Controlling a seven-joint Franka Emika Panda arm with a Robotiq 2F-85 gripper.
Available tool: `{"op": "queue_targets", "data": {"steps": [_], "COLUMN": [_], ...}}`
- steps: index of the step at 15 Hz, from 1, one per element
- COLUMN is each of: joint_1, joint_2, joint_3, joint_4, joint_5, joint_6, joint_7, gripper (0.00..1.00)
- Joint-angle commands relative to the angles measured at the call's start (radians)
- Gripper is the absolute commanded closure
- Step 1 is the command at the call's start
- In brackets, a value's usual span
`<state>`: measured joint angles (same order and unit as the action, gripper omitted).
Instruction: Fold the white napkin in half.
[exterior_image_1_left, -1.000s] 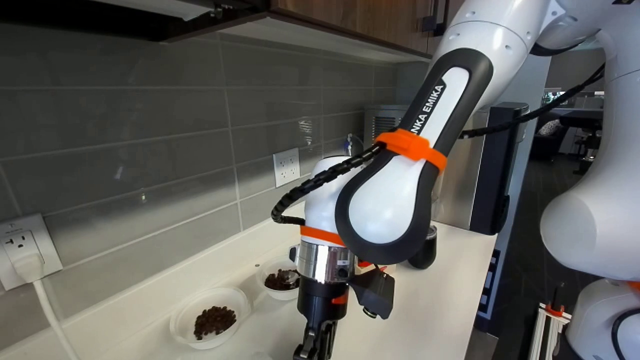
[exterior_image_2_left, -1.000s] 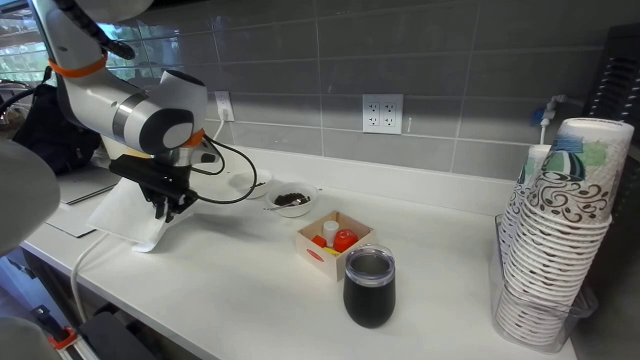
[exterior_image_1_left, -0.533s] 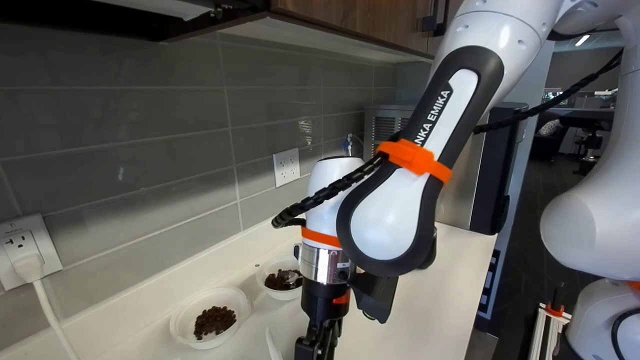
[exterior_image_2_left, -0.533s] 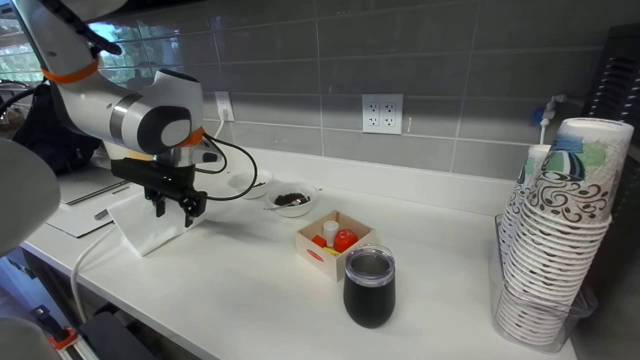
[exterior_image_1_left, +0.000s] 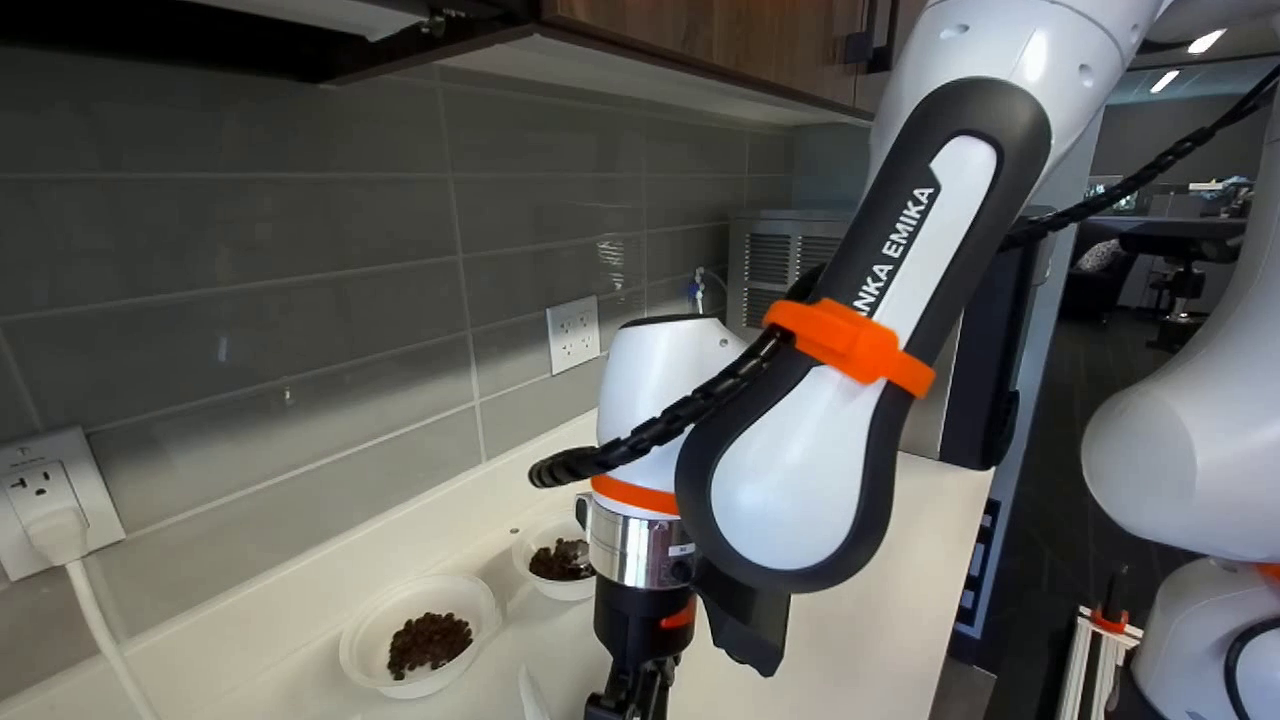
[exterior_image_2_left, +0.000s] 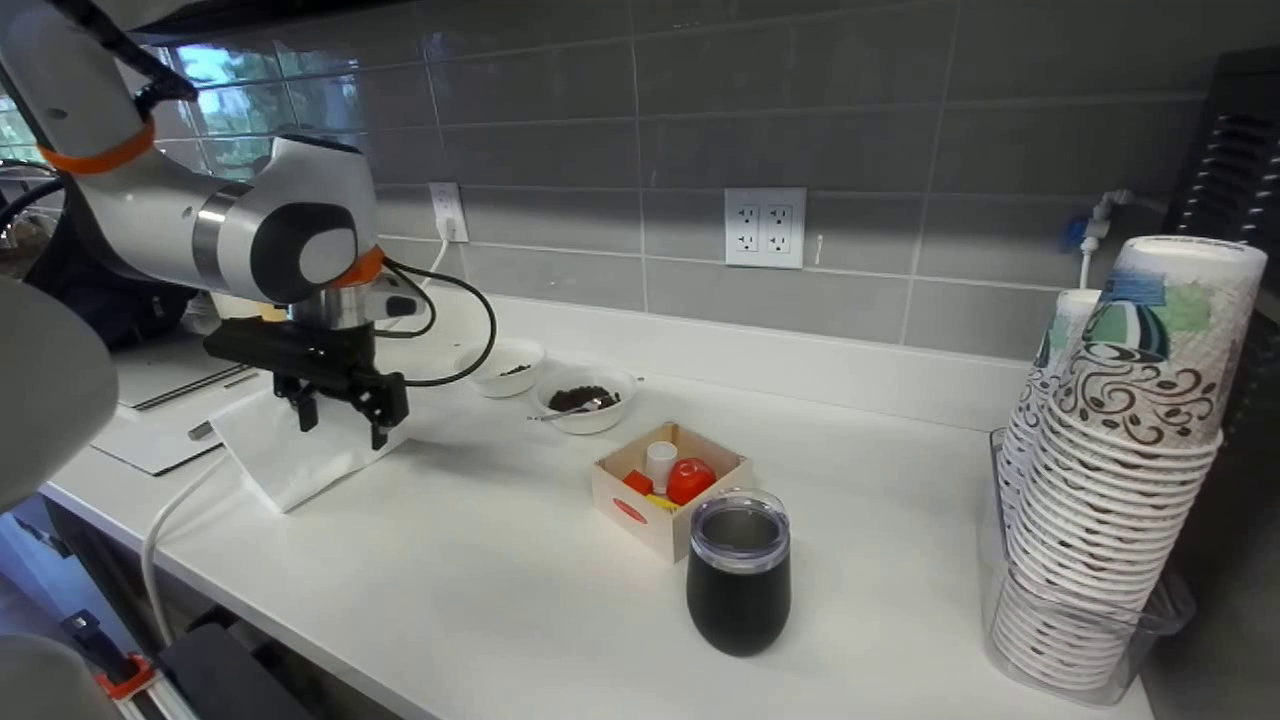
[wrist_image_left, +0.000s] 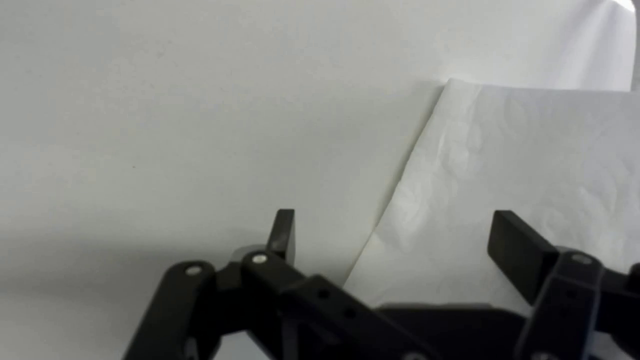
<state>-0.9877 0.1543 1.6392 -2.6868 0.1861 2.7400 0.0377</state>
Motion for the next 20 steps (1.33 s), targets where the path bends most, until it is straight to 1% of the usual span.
{"op": "queue_targets", "data": {"steps": [1, 4, 6, 7, 8, 10, 11, 12, 17, 20], "joint_1": [0.067, 0.124, 0.150, 0.325, 0.370, 0.528, 0.402, 0.426, 0.412, 0.401], "joint_2": [-0.101, -0.160, -0.198, -0.203, -0.213, -0.230, -0.223, -0.222, -0.198, -0.185], "joint_3": [0.016, 0.027, 0.033, -0.132, -0.169, -0.311, -0.180, -0.198, -0.161, -0.143], "joint_4": [0.046, 0.081, 0.096, 0.105, 0.103, 0.090, 0.081, 0.077, 0.069, 0.055], "joint_5": [-0.011, -0.015, -0.017, -0.048, -0.056, -0.073, -0.107, -0.130, -0.193, -0.215], "joint_6": [-0.058, -0.088, -0.106, -0.111, -0.109, -0.092, -0.071, -0.062, -0.034, 0.036], "joint_7": [0.040, 0.049, 0.046, 0.061, 0.053, 0.044, 0.061, 0.064, 0.071, 0.056], "gripper": [0.00, 0.00, 0.00, 0.00, 0.00, 0.00, 0.00, 0.00, 0.00, 0.00]}}
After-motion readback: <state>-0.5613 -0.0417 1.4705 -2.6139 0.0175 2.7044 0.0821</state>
